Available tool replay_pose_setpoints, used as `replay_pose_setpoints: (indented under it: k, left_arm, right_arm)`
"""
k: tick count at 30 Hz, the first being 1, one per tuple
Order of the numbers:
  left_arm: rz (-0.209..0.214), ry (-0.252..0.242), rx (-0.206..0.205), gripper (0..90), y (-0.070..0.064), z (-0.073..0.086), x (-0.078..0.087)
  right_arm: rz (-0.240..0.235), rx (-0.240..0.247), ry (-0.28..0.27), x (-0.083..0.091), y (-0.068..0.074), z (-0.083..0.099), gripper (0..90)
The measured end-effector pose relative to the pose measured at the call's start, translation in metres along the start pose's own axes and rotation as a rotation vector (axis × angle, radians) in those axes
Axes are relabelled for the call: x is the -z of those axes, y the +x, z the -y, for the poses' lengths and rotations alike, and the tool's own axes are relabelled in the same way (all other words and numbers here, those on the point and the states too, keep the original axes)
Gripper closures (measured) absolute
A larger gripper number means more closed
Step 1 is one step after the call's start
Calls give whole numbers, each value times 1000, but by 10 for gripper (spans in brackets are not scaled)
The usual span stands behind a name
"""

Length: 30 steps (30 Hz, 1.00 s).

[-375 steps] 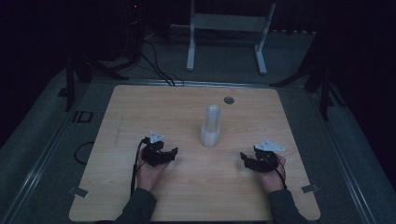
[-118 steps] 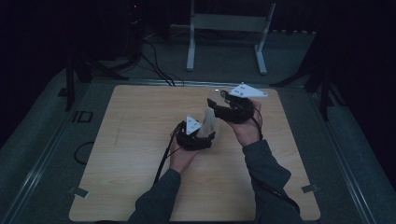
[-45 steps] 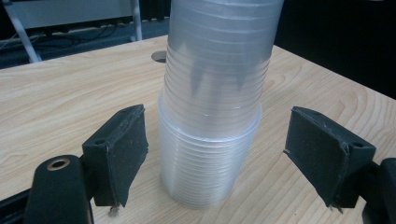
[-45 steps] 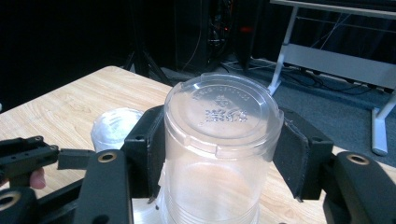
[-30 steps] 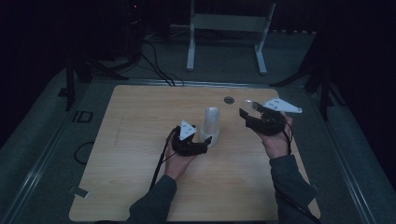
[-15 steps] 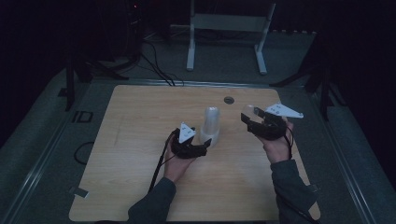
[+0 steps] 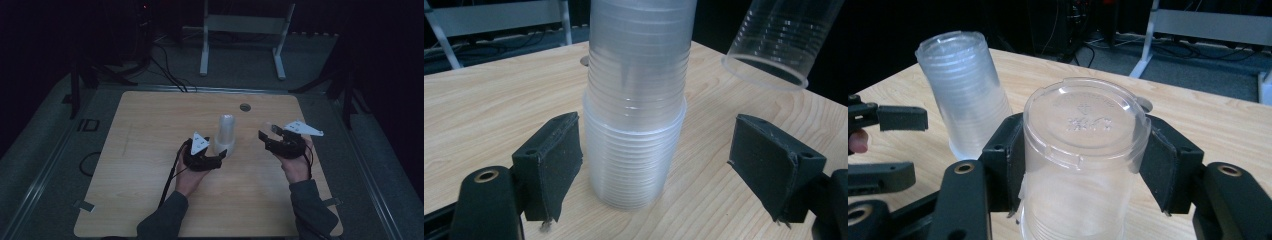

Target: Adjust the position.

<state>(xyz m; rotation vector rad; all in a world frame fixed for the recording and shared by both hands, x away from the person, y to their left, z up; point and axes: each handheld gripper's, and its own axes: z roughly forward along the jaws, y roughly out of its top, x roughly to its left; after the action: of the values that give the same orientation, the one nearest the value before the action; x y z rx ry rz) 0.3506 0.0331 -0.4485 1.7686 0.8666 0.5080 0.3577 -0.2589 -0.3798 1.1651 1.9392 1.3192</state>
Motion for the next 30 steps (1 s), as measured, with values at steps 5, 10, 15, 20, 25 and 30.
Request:
replay_pose_setpoints:
  k: [5,10,15,20,25,30]
  left_arm:
    - [4,-3,-8,204,-2,-2,1]
    - [6,-5,-16,204,-3,-2,2]
    - [11,-6,-18,205,-5,-2,3]
    - [21,-7,-27,207,-9,-3,2]
    - [31,-2,-33,208,-12,-3,1]
    - [35,-1,-30,208,-13,-2,1]
  right_arm:
    - [-4,-23,-2,2,0,7,404]
    - [-4,-42,1,2,1,15,404]
    - [-1,-63,7,3,1,24,404]
    - [1,-87,8,4,1,31,404]
    - [-11,-113,4,4,1,36,405]
    - [-13,-143,1,4,0,40,406]
